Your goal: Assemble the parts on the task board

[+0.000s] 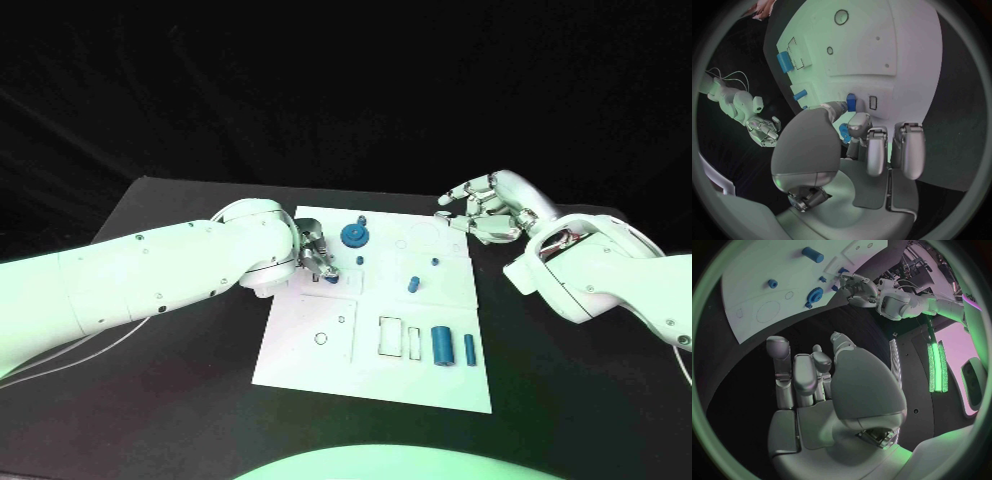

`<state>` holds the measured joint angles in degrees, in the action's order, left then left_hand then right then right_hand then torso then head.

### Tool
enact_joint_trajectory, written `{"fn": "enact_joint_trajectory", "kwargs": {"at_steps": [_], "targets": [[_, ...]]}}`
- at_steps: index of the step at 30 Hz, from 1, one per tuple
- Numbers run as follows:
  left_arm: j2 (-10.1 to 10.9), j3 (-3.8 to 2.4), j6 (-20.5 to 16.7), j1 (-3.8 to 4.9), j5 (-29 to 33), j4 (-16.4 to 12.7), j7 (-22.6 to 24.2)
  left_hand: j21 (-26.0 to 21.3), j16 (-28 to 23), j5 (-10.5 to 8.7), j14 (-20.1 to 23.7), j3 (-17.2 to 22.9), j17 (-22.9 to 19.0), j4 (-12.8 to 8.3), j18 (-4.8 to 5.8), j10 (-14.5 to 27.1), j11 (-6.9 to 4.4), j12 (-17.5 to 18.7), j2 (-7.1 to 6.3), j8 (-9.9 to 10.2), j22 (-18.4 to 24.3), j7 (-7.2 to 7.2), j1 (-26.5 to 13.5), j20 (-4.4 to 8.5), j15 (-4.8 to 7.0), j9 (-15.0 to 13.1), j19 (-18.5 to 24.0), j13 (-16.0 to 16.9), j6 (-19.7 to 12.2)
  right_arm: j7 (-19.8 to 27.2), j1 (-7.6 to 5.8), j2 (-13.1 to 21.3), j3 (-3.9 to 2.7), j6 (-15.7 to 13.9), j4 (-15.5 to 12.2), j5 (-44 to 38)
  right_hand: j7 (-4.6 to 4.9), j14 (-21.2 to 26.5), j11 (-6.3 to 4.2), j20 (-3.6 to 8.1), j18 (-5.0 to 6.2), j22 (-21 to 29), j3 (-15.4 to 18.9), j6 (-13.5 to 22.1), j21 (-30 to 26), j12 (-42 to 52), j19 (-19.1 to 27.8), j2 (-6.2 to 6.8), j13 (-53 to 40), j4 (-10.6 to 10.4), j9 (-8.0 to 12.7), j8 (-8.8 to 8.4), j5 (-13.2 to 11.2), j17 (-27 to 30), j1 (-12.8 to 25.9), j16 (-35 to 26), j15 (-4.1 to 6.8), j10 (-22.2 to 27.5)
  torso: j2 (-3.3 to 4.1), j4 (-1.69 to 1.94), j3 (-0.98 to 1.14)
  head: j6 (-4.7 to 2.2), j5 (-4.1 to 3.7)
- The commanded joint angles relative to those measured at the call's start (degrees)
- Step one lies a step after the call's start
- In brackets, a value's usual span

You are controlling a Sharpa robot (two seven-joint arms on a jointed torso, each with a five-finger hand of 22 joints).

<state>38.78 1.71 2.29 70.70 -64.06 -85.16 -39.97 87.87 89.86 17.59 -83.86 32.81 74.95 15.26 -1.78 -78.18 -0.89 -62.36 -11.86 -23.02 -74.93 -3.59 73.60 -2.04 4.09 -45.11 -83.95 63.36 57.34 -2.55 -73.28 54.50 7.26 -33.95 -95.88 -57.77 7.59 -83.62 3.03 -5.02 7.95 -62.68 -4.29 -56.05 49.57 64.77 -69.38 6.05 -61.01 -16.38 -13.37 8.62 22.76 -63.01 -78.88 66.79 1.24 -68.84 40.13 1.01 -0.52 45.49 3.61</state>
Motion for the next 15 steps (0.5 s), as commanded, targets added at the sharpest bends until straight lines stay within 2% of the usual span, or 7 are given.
{"fn": "enact_joint_trajectory", "kwargs": {"at_steps": [1,12,15], "targets": [[-0.27,0.04,1.59,-0.09,-0.07,-0.1,-1.1,0.18,0.14,0.32,-6.14,10.39,15.05,-9.95,0.8,-0.15,-0.49,0.2,-0.02,-0.26,-10.95,0.61,-0.88,0.31,0.39,-3.02,-3.27,-0.09,0.3,0.45,0.04,0.04,-0.01,0.11,-0.1,-0.23,0.2,0.11,-0.02,-0.17,0.33,0.02,-0.11,-0.33,-0.16,-0.25,-0.01,-0.17,0.04,-0.2,-0.03,0.24,0.16,0.07,0.55,-0.19,-0.11,0.37,0.04,-0.06,0.04,0.11,0.03],[-0.44,0.04,2.73,-0.08,0.19,0.12,-1.19,0.22,0.14,-0.12,-6.14,9.7,15.05,-9.71,0.82,-0.74,-0.88,-0.69,-0.98,-1.17,-11.06,1.22,-2.73,0.36,0.66,-4.6,-3.32,0.5,0.33,0.61,0.04,0.25,-0.01,-0.42,-0.3,0.18,0.21,0.1,-0.01,-0.16,0.36,0.14,-0.11,-0.25,-0.43,-0.37,-0.04,-0.34,0.24,-0.26,-0.01,0.24,0.05,0.17,0.92,-0.38,-0.1,0.47,0.02,-0.01,0.07,0.21,-0.07],[-0.52,0.04,2.84,-0.07,0.24,0.25,-1.22,0.22,0.14,-0.23,-6.14,9.24,15.05,-9.46,0.82,-0.87,-1.02,-0.91,-1.07,-1.34,-11.09,1.43,-3.27,0.38,0.78,-4.95,-3.33,0.64,0.28,0.66,0.04,0.28,-0.01,-0.5,-0.31,0.68,0.22,0.09,0.0,-0.16,0.36,0.18,-0.1,-0.22,-0.52,-0.38,-0.05,-0.41,0.27,-0.27,0.0,0.25,-0.12,0.21,1.09,-0.45,-0.11,0.49,0.0,-0.06,0.03,0.21,0.01]]}}
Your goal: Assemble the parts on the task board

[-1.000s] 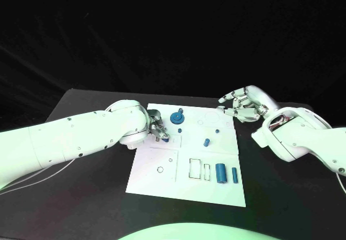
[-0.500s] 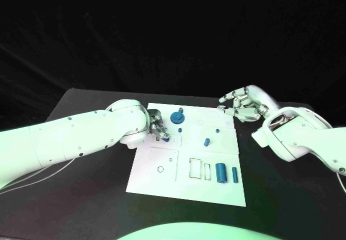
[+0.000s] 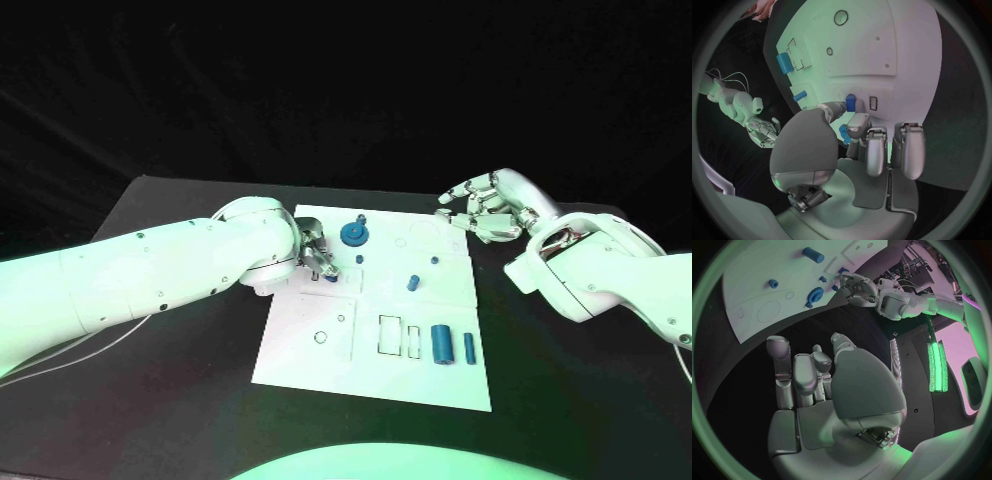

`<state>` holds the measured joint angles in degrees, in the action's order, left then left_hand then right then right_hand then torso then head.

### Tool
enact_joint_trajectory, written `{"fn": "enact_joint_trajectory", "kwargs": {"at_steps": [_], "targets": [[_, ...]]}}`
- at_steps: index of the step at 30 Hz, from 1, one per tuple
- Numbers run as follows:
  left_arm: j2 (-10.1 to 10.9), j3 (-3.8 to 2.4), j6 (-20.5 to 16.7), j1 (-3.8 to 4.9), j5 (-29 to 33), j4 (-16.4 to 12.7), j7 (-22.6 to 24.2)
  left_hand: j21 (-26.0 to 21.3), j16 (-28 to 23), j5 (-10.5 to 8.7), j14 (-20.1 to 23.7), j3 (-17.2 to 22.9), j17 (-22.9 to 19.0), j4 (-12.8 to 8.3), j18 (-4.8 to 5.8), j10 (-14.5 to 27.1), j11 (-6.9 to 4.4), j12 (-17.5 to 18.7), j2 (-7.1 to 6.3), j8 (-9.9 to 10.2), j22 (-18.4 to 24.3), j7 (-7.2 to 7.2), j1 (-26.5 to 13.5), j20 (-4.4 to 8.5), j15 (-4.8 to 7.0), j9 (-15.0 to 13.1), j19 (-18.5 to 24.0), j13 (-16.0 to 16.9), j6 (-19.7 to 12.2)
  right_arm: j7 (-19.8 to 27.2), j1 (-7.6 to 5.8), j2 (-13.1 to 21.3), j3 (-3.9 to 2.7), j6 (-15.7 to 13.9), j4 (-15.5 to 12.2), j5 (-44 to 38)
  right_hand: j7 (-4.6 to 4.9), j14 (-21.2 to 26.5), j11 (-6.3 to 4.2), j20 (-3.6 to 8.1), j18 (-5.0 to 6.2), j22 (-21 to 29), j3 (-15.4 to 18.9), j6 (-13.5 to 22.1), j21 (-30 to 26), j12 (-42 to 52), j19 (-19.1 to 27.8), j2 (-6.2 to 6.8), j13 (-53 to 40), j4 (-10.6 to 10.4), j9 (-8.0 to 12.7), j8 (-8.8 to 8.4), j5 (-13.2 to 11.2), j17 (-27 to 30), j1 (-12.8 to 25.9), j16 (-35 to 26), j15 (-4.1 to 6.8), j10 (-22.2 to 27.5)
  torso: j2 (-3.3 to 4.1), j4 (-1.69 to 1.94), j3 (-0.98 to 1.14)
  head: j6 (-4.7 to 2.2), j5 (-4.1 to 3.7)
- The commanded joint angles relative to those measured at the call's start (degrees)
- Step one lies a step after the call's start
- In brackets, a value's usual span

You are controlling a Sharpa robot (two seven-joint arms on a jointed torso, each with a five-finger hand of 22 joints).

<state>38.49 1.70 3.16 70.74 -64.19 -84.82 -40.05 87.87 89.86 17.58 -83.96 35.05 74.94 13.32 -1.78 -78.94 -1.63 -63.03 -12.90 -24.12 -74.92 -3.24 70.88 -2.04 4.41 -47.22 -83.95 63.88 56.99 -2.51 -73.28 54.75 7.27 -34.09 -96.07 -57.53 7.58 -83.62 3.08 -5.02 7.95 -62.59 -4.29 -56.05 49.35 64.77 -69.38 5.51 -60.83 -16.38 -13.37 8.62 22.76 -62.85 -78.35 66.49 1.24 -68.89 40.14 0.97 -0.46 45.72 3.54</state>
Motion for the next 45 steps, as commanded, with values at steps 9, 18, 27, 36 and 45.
{"fn": "enact_joint_trajectory", "kwargs": {"at_steps": [9,18,27,36,45], "targets": [[-0.52,0.06,1.75,-0.11,0.5,0.23,-1.37,0.21,0.14,-0.53,-6.04,5.64,15.06,-6.44,0.83,-0.24,-0.6,-0.51,0.4,-0.48,-11.12,1.51,-1.92,0.48,0.76,-3.51,-3.33,0.23,0.73,0.7,0.04,0.06,-0.02,-0.41,-0.14,0.84,0.21,0.06,-0.05,-0.15,0.37,0.15,-0.05,-0.19,-0.45,-0.36,-0.08,0.09,0.15,-0.25,0.0,0.27,-0.47,0.03,0.8,-0.21,-0.11,0.54,0.01,0.0,-0.03,-0.01,0.02],[-0.8,0.06,2.07,-0.11,0.58,0.63,-1.86,0.17,0.14,-1.61,-6.04,-0.27,15.06,-2.56,0.83,-0.27,-0.77,-1.08,0.65,-0.69,-11.13,1.77,-5.85,0.6,0.81,-4.13,-3.33,0.51,1.82,0.7,0.04,0.12,-0.02,-0.32,0.0,0.9,0.21,0.06,-0.05,-0.15,0.37,0.15,-0.05,-0.19,-0.45,-0.36,-0.08,0.09,0.15,-0.25,0.0,0.27,-0.47,0.03,0.8,-0.21,-0.11,0.54,-0.01,-0.03,-0.02,0.01,0.0],[-1.11,0.06,2.18,-0.12,0.61,1.03,-2.05,0.15,0.14,-1.47,-6.04,-11.09,15.06,0.11,0.84,0.0,-0.85,-1.76,2.73,0.23,-11.21,1.9,-5.57,0.75,1.03,-4.11,-3.38,0.93,2.42,0.84,0.04,-0.02,-0.02,-0.21,0.11,0.92,0.2,0.08,-0.07,-0.15,0.39,0.24,-0.06,-0.17,-0.62,-0.4,-0.06,0.07,0.23,-0.18,0.0,0.29,-0.6,0.17,0.81,-0.37,-0.11,0.59,0.0,0.01,-0.03,-0.02,-0.08],[-1.14,0.05,2.2,-0.12,0.61,1.27,-2.15,0.15,0.14,-1.44,-6.04,-14.02,15.06,1.12,0.84,-0.05,-0.86,-2.03,3.24,0.48,-11.25,1.91,-5.2,0.76,1.04,-4.12,-3.4,1.11,2.68,0.88,0.05,-0.04,-0.02,-0.21,0.17,0.93,0.2,0.07,-0.07,-0.15,0.4,0.26,-0.07,-0.17,-0.65,-0.38,-0.06,0.06,0.21,-0.17,0.0,0.29,-0.62,0.15,0.8,-0.36,-0.11,0.57,0.01,0.02,-0.06,0.02,-0.1],[-0.88,0.04,2.0,-0.12,0.61,1.55,-2.17,0.13,0.14,-1.41,-6.04,-15.05,15.06,1.62,0.84,-0.05,-0.86,-2.08,3.55,0.58,-11.23,1.92,-5.11,0.77,1.03,-4.11,-3.39,1.13,2.76,0.86,0.06,-0.02,-0.02,-0.22,0.22,0.93,0.21,0.09,-0.06,-0.15,0.42,0.36,-0.03,-0.15,-0.83,-0.42,-0.01,0.05,0.28,-0.21,0.01,0.29,-0.68,0.24,0.92,-0.46,-0.11,0.62,0.02,-0.03,-0.06,-0.03,0.01]]}}
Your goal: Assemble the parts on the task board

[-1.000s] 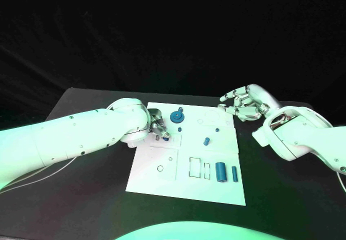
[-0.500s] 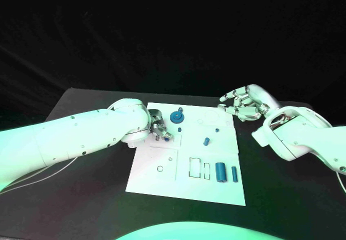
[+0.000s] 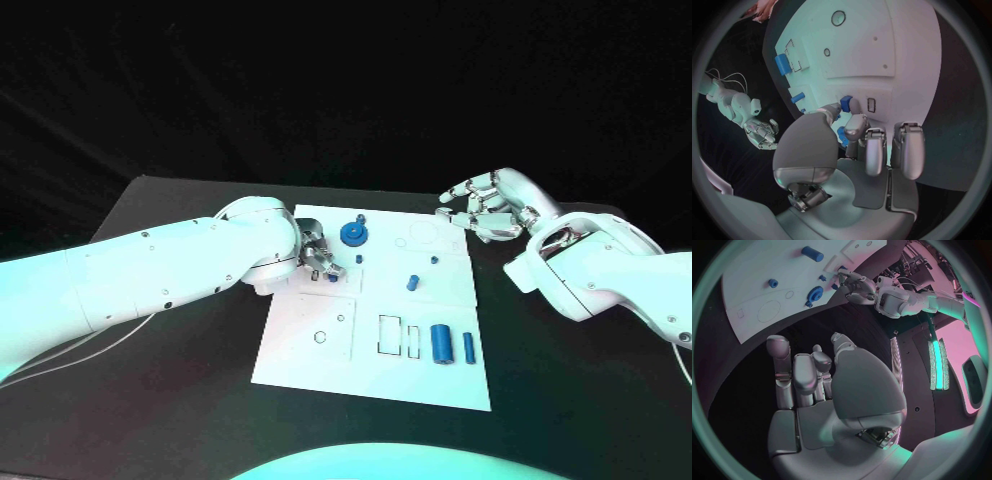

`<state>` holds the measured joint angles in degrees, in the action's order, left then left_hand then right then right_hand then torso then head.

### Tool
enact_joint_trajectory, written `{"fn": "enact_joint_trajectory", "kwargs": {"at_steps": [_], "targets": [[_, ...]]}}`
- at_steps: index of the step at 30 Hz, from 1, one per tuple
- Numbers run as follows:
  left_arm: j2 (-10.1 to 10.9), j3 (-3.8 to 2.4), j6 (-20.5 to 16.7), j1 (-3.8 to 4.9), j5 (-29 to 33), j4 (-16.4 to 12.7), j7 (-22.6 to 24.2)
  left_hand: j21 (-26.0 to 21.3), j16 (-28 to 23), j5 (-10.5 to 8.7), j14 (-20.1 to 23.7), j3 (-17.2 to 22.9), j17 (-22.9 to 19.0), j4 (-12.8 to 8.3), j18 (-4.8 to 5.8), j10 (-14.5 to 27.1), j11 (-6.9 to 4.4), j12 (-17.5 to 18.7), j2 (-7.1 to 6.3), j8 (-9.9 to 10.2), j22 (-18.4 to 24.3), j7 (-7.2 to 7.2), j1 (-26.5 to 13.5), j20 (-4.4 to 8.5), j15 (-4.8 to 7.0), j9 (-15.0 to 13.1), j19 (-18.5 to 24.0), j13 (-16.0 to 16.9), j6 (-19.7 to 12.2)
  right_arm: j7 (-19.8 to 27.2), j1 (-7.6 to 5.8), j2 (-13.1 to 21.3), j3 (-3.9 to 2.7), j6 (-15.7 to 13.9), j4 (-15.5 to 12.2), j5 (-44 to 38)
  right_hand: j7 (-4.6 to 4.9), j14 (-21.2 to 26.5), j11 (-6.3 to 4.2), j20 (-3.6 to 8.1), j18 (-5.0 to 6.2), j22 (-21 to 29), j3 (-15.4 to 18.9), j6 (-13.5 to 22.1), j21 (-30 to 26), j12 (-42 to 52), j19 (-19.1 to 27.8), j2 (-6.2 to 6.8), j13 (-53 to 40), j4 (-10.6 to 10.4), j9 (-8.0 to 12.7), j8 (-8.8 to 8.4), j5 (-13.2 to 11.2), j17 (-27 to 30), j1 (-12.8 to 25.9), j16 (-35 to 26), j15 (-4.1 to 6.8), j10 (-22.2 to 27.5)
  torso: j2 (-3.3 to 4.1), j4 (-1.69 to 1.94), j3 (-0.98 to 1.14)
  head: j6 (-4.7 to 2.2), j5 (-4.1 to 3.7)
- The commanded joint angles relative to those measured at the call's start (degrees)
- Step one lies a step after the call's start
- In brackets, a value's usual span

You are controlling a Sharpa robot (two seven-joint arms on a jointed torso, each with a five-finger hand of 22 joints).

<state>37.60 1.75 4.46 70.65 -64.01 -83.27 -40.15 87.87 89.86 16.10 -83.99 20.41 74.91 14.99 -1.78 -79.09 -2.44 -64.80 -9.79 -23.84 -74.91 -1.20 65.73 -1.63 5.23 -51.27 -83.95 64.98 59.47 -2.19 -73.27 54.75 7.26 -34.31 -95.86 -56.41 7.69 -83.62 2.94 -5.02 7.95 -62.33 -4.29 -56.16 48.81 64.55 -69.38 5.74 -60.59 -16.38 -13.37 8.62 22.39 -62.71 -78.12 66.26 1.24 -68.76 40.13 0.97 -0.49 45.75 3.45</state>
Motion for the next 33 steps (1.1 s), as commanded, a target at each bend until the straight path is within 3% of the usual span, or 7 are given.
{"fn": "enact_joint_trajectory", "kwargs": {"at_steps": [1,9,26,33], "targets": [[0.06,-0.01,0.67,-0.03,0.44,0.01,-2.07,0.15,0.14,0.08,-6.01,-0.77,15.09,0.13,0.85,0.09,-0.06,-0.35,0.57,0.34,-11.27,-0.11,0.11,0.36,0.21,-0.06,-3.41,0.08,0.31,0.54,0.04,-0.02,-0.02,0.0,0.02,-0.19,0.1,0.09,0.08,-0.15,0.42,0.1,-0.03,-0.04,-0.28,-0.21,-0.01,-0.17,0.04,-0.21,0.01,0.29,-0.32,0.09,0.69,-0.24,-0.11,0.48,0.02,-0.01,-0.03,-0.05,0.1],[0.22,-0.01,0.5,-0.03,0.54,0.31,-2.06,0.22,0.14,0.02,-6.01,-5.06,15.09,1.41,0.89,-0.14,-0.05,-0.86,0.75,0.54,-11.46,-0.12,-0.14,0.38,0.22,-0.16,-3.53,0.44,0.68,0.55,0.07,0.04,-0.02,-0.1,0.07,-0.19,0.1,0.08,0.09,-0.15,0.41,0.07,0.01,-0.02,-0.27,-0.2,-0.05,-0.18,0.05,-0.23,0.01,0.3,-0.36,0.1,0.81,-0.27,-0.11,0.48,0.01,0.04,-0.03,-0.1,-0.02],[0.6,-0.06,-1.67,-0.03,2.39,0.13,-1.24,0.11,0.14,0.22,-6.01,-10.74,15.09,1.74,0.85,0.23,0.09,-0.45,2.47,1.33,-11.34,-0.28,-2.03,0.36,0.11,0.03,-3.43,-0.11,0.55,0.68,0.24,0.03,-0.02,-0.21,0.18,-0.19,0.11,0.1,0.11,-0.16,0.45,0.25,0.11,0.02,-0.57,-0.23,0.04,-0.15,0.12,-0.26,0.02,0.3,-0.46,0.2,1.06,-0.41,-0.12,0.53,-0.01,0.01,0.0,-0.19,0.15],[2.14,-1.37,-3.76,0.1,4.37,-1.48,-0.39,-0.23,0.14,0.26,-6.01,-12.19,15.09,1.68,0.7,1.61,0.65,1.5,2.96,2.62,-10.75,-0.97,-1.53,0.27,-0.31,0.68,-3.02,-2.02,-0.91,0.75,0.31,-0.17,-0.02,-0.36,0.54,-0.15,0.11,0.1,0.11,-0.16,0.45,0.25,0.11,0.02,-0.57,-0.23,0.04,-0.15,0.12,-0.26,0.02,0.3,-0.46,0.2,1.06,-0.41,-0.12,0.53,-0.03,0.07,-0.01,-0.26,0.04]]}}
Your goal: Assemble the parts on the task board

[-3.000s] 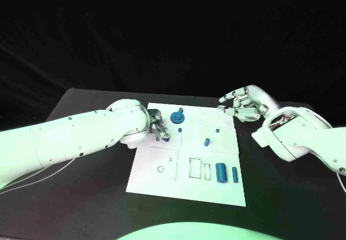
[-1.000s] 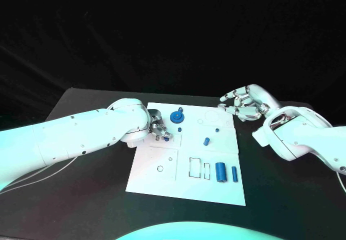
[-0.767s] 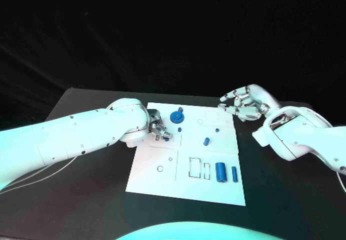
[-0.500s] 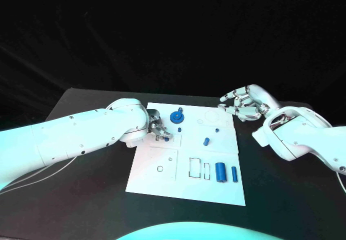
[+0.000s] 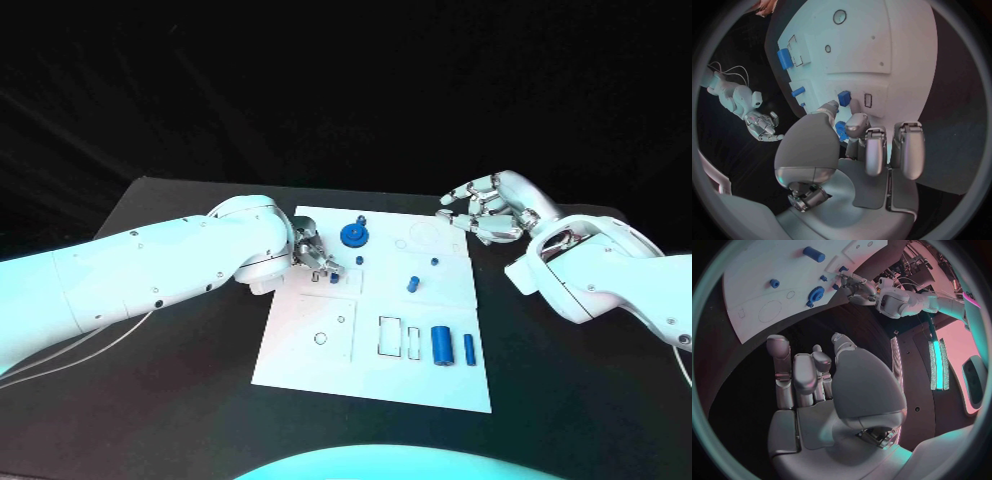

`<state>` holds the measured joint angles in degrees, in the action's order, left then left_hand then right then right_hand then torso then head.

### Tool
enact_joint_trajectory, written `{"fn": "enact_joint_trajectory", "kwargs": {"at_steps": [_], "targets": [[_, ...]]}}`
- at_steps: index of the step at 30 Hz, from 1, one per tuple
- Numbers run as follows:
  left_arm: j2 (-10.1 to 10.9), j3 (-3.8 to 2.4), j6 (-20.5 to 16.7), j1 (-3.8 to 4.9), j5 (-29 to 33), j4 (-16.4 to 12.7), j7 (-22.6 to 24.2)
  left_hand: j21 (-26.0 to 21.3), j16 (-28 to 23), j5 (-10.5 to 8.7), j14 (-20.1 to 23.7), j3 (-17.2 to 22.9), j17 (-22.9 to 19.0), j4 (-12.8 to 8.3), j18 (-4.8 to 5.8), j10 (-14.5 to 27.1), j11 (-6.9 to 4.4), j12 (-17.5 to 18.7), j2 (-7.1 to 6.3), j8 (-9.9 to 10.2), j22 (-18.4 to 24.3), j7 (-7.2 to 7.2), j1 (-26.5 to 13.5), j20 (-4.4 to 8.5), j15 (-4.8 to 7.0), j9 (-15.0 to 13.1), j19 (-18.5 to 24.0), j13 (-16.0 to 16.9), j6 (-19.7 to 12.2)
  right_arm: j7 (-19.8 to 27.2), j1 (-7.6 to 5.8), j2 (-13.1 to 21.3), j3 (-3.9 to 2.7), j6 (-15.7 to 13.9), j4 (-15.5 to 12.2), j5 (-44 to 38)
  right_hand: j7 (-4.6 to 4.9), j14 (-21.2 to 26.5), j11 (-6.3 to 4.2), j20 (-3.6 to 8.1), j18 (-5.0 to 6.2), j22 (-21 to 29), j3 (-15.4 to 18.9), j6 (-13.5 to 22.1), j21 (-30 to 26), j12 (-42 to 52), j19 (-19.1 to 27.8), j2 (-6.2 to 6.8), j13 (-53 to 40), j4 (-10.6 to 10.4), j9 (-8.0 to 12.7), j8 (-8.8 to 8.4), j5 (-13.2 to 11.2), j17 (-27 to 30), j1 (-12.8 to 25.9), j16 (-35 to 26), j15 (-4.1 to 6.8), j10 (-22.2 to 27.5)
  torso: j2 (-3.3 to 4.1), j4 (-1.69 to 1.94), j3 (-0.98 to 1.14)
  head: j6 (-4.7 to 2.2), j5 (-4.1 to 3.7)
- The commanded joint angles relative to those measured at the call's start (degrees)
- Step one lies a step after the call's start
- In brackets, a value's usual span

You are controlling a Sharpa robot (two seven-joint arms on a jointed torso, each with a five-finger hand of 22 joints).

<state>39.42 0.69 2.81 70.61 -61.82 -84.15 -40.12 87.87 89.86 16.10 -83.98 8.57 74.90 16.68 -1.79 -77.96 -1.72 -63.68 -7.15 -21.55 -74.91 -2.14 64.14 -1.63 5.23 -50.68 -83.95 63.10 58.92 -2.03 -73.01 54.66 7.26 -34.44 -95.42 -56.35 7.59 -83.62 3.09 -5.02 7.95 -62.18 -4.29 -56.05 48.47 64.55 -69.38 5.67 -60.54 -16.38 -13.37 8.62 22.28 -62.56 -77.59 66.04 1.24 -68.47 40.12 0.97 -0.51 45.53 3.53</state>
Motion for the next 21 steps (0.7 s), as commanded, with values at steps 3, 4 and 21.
{"fn": "enact_joint_trajectory", "kwargs": {"at_steps": [3,4,21], "targets": [[0.89,-0.81,-2.32,0.53,2.57,-1.03,-0.42,-0.23,0.14,0.26,-6.02,-0.49,15.1,-0.01,0.7,0.53,-0.03,0.43,0.3,0.39,-10.75,-0.06,0.06,0.26,-0.33,0.12,-3.02,-0.19,-0.39,0.6,0.06,-0.14,-0.02,-0.24,0.2,-0.17,0.22,0.11,-0.03,-0.16,0.47,0.18,0.17,-0.05,-0.39,-0.27,0.07,-0.07,0.15,-0.26,0.02,0.31,-0.47,0.06,0.67,-0.22,-0.13,0.3,-0.02,0.06,0.05,-0.13,0.05],[1.14,-0.98,-2.37,0.79,2.82,-1.17,-0.45,-0.23,0.14,0.26,-6.02,-0.49,15.1,-0.01,0.7,0.53,-0.03,0.43,0.3,0.39,-10.75,-0.06,0.06,0.26,-0.33,0.12,-3.02,-0.19,-0.39,0.6,0.07,-0.16,-0.02,-0.24,0.23,-0.16,0.22,0.11,-0.03,-0.16,0.47,0.18,0.17,-0.05,-0.4,-0.27,0.07,-0.07,0.15,-0.26,0.02,0.31,-0.48,0.06,0.67,-0.23,-0.13,0.3,-0.02,0.03,0.04,-0.15,0.08],[1.64,-1.94,0.94,6.76,3.18,5.1,-0.07,-1.35,0.14,0.38,-6.02,-2.38,15.1,-0.04,0.24,1.68,0.57,1.81,0.81,2.4,-8.88,-0.77,2.7,-0.15,-0.86,1.94,-1.69,-1.72,-1.17,0.4,0.07,-0.33,-0.02,-0.17,0.46,-0.09,0.22,0.09,-0.03,-0.16,0.45,0.11,0.18,-0.04,-0.31,-0.2,0.01,-0.08,0.08,-0.24,0.02,0.31,-0.48,0.01,0.7,-0.19,-0.13,0.25,-0.02,0.09,0.04,-1.33,0.45]]}}
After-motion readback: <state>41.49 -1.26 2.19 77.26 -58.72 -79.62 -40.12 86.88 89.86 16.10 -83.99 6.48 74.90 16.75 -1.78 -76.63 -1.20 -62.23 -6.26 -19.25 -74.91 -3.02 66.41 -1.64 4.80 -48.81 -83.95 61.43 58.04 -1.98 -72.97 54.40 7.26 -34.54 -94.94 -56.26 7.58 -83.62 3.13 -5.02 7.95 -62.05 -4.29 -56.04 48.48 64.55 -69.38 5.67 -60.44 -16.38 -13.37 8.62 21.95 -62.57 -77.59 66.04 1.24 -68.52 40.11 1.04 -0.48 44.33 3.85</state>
